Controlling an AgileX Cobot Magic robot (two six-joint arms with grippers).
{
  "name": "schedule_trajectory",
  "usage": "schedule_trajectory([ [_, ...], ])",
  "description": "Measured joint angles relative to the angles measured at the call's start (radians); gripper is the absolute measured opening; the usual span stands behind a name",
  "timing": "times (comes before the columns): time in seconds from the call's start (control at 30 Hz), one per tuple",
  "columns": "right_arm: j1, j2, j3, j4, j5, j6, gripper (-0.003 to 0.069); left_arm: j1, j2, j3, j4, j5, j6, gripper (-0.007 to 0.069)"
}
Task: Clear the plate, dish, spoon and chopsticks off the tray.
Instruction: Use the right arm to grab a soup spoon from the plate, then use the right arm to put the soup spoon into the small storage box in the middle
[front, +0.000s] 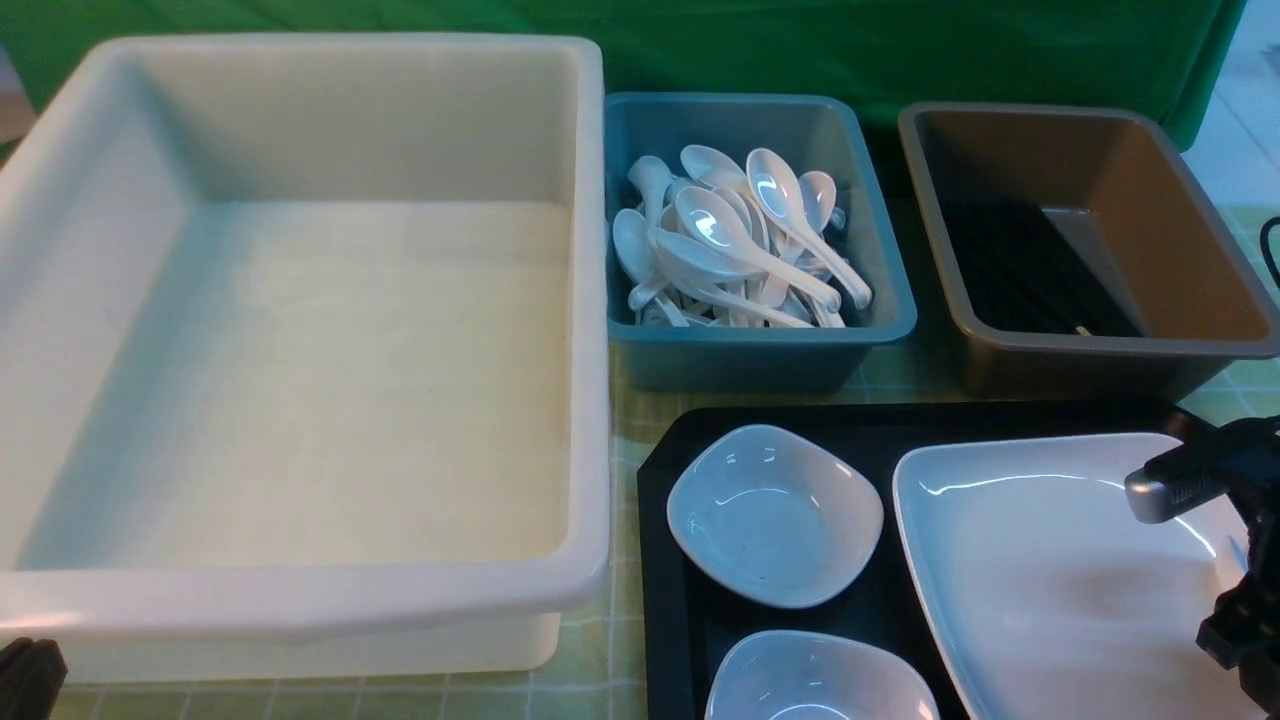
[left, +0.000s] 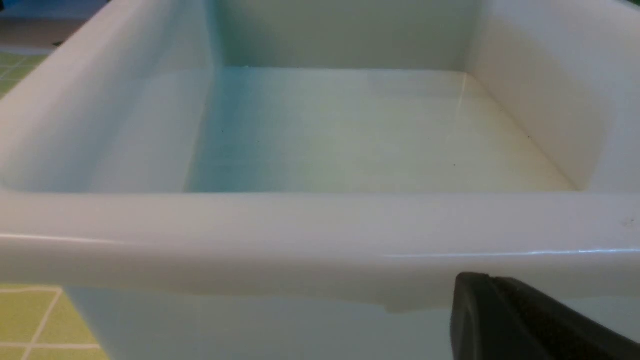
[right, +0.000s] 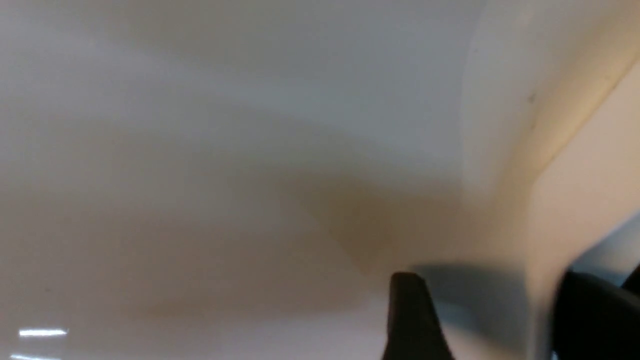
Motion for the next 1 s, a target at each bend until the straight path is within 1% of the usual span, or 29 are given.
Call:
schedule_trajectory([
  [0.1,0.000,0.001,0.000,0.001,-0.003,-0.003,0.0366,0.000,0.000,0.000,0.000,0.000,0.000,-0.0001],
  [0.2,0.000,0.001,0.000,0.001,-0.008,-0.006,0.0300,0.000,0.000,0.000,0.000,0.000,0.000,-0.0001],
  [0.23,0.000,0.001,0.000,0.004,-0.013,-0.019,0.0233,0.000,0.000,0.000,0.000,0.000,0.000,-0.0001],
  [0.33,0.000,0.002,-0.005,0.024,-0.012,-0.038,0.0072,0.000,0.000,0.000,0.000,0.000,0.000,-0.0001],
  [0.37,0.000,0.002,-0.009,0.028,-0.005,-0.038,0.0041,0.000,0.000,0.000,0.000,0.000,0.000,-0.0001],
  [0.4,0.000,0.002,-0.014,0.033,0.002,-0.038,0.0025,0.000,0.000,0.000,0.000,0.000,0.000,-0.0001],
  [0.57,0.000,0.014,-0.060,0.065,0.043,-0.032,0.0020,0.000,0.000,0.000,0.000,0.000,0.000,-0.0001],
  [0.73,0.000,0.019,-0.153,0.099,0.138,-0.031,0.0020,0.000,0.000,0.000,0.000,0.000,0.000,-0.0001],
  [0.87,0.000,-0.006,-0.228,0.163,0.207,-0.031,0.0020,0.000,0.000,0.000,0.000,0.000,0.000,-0.0001],
  [1.0,0.018,-0.080,-0.330,0.265,0.200,-0.038,0.0020,0.000,0.000,0.000,0.000,0.000,0.000,-0.0001],
])
